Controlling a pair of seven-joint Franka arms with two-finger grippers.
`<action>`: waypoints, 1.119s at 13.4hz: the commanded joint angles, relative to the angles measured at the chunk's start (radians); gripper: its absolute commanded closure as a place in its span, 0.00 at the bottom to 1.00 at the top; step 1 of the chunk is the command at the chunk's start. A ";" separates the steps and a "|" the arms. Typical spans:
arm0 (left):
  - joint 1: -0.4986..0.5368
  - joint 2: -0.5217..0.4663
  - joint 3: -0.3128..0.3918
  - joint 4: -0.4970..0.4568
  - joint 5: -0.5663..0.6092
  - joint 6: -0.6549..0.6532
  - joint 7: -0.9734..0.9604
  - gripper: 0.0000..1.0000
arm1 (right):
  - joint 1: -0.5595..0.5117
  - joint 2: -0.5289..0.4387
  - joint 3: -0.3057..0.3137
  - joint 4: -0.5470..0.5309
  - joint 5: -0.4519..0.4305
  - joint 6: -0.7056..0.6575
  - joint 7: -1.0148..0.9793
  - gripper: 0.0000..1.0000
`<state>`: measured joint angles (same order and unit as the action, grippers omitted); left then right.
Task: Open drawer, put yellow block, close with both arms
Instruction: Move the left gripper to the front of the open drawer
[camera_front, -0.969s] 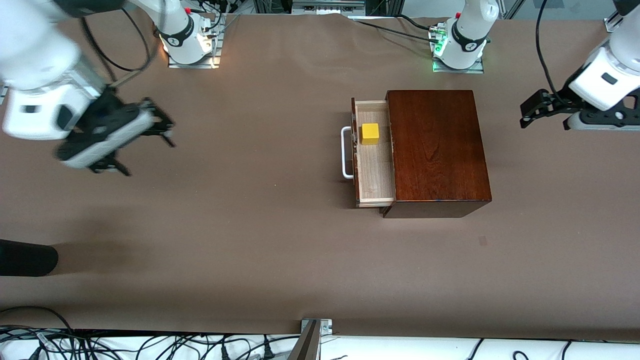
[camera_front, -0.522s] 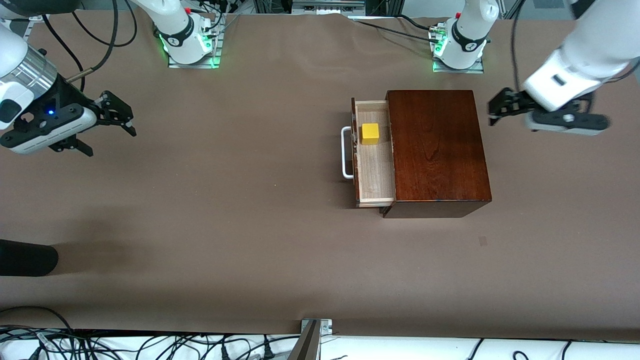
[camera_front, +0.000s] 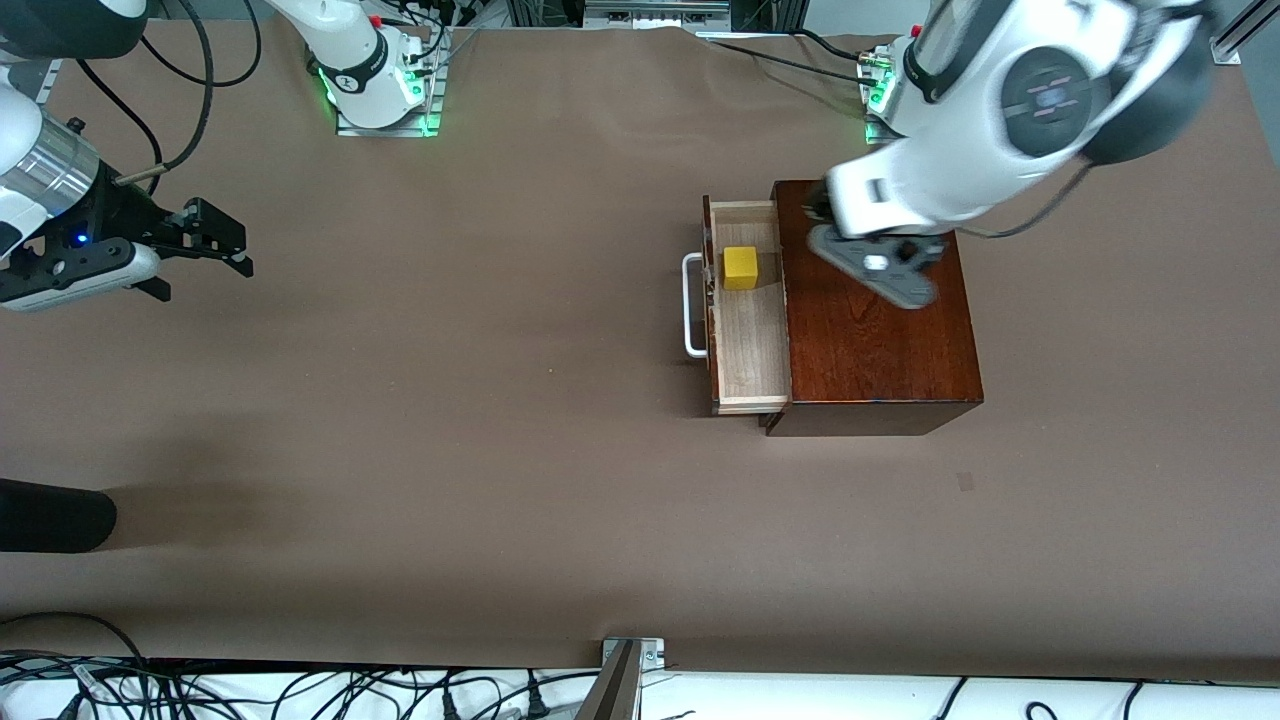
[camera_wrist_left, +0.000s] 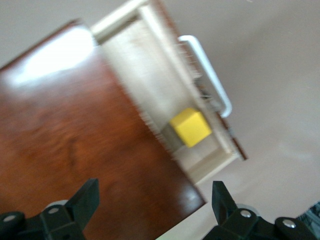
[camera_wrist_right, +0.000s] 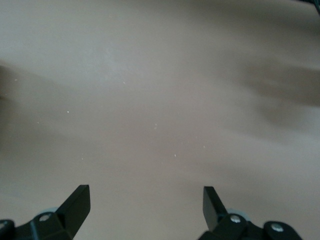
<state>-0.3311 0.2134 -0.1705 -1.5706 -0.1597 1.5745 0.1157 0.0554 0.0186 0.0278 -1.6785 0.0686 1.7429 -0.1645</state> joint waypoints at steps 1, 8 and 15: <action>-0.141 0.144 0.011 0.160 -0.038 -0.037 0.022 0.00 | -0.019 -0.029 0.026 -0.015 -0.042 -0.025 0.054 0.00; -0.262 0.319 0.013 0.219 -0.059 0.057 0.313 0.00 | -0.012 -0.022 0.030 0.017 -0.095 -0.040 0.053 0.00; -0.328 0.437 0.013 0.218 0.142 0.300 0.742 0.00 | -0.012 -0.012 0.030 0.079 -0.112 -0.078 0.053 0.00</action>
<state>-0.6171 0.6121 -0.1700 -1.3952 -0.1070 1.8751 0.7885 0.0549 0.0061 0.0437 -1.6297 -0.0304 1.6946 -0.1270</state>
